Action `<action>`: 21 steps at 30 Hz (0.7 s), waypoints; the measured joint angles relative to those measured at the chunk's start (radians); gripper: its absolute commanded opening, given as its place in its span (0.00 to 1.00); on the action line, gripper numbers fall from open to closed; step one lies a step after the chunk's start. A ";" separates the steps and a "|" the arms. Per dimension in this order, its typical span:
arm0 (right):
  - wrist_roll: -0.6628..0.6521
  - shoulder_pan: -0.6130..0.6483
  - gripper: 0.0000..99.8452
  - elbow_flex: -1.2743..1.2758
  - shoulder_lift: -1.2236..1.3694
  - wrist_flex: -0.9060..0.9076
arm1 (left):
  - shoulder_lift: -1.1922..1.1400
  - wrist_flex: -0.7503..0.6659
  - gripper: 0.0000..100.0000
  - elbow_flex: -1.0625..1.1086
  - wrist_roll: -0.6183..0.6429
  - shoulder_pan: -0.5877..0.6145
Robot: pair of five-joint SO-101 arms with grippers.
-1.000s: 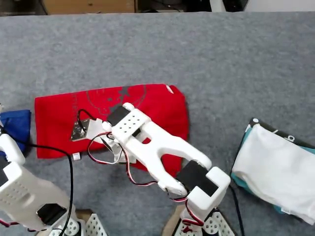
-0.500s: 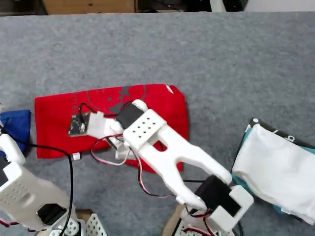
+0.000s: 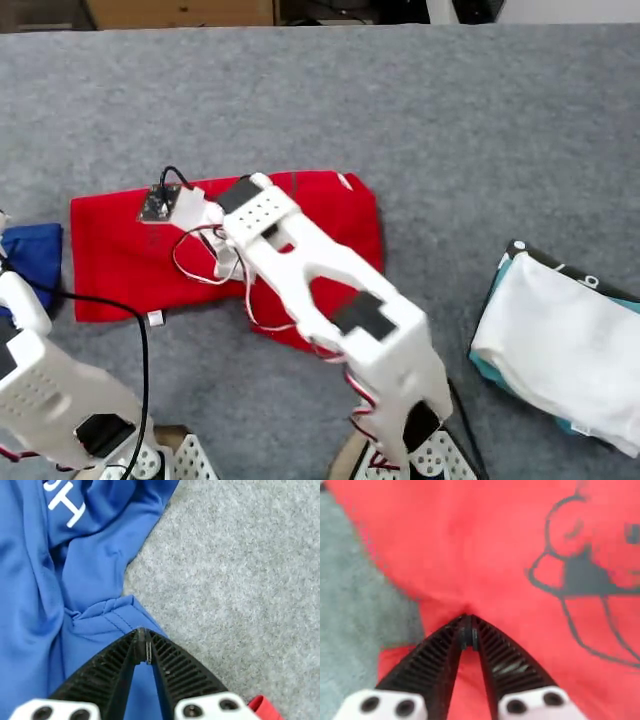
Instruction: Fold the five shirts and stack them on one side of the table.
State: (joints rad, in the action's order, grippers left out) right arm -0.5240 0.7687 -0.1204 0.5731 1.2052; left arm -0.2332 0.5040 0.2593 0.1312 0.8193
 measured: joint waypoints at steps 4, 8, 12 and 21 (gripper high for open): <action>0.000 0.002 0.00 -0.104 0.069 0.064 | 0.000 0.000 0.02 0.000 0.000 0.000; 0.002 0.002 0.00 -0.166 0.074 0.115 | 0.000 0.000 0.02 0.000 0.000 0.000; 0.002 -0.028 0.00 -0.278 0.074 0.210 | 0.000 0.000 0.02 0.000 0.000 0.000; -0.035 -0.055 0.02 -0.506 -0.009 0.509 | 0.000 0.000 0.02 0.000 0.000 0.000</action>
State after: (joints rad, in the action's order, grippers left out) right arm -0.5593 0.7135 -0.6268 0.5639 1.7146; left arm -0.2332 0.5040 0.2593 0.1312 0.8193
